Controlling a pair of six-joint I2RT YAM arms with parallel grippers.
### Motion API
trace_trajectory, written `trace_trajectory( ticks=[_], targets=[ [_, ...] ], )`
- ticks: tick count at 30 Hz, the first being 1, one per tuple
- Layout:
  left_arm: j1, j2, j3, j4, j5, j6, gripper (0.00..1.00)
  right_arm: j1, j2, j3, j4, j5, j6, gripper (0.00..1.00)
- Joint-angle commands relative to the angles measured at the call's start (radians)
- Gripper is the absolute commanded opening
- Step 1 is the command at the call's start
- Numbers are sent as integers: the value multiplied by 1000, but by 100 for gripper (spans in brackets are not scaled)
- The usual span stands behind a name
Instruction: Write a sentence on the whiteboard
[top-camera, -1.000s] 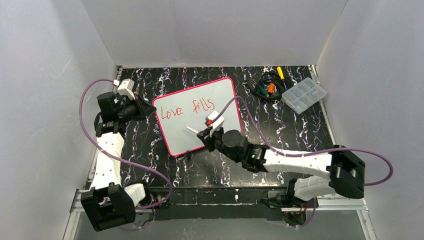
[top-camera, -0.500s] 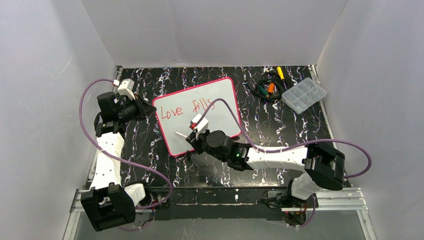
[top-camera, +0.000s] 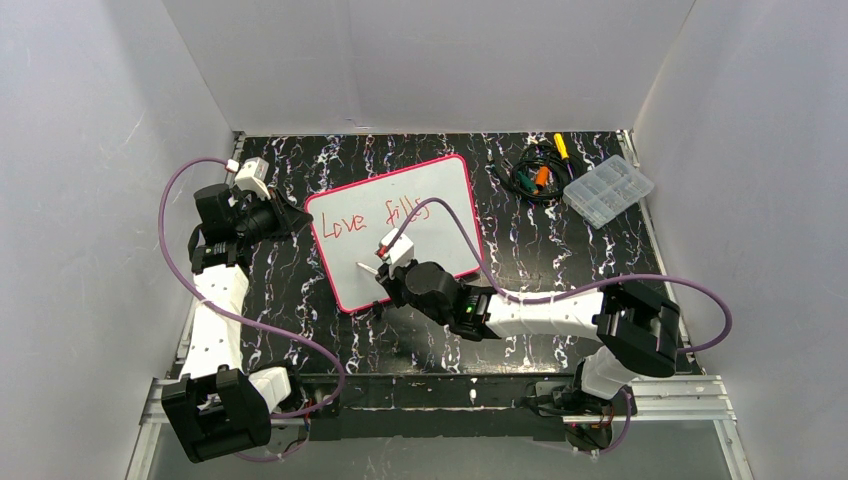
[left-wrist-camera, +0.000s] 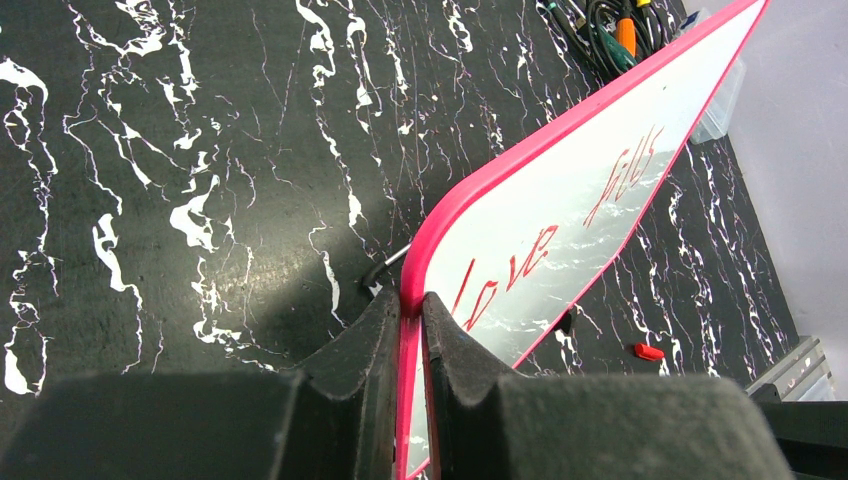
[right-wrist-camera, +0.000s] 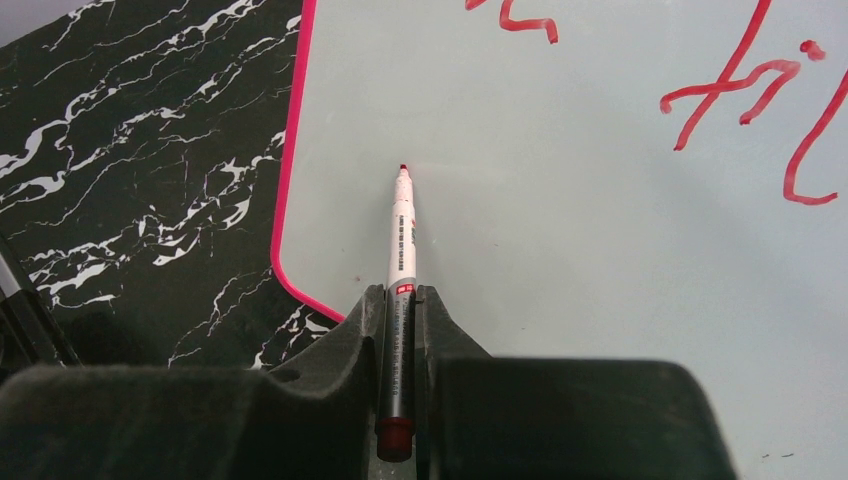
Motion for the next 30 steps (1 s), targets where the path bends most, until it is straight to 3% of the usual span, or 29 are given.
trace_trajectory(
  ticks=[1, 18, 30],
  targets=[
    [0, -21, -7, -14, 14, 5, 2, 5, -15, 13, -20, 53, 21, 1],
    [1, -24, -7, -14, 13, 5, 2, 22, -96, -25, 17, 42, 36, 1],
    [1, -22, -6, -14, 14, 5, 2, 22, -14, 35, -27, 119, 18, 1]
  ],
)
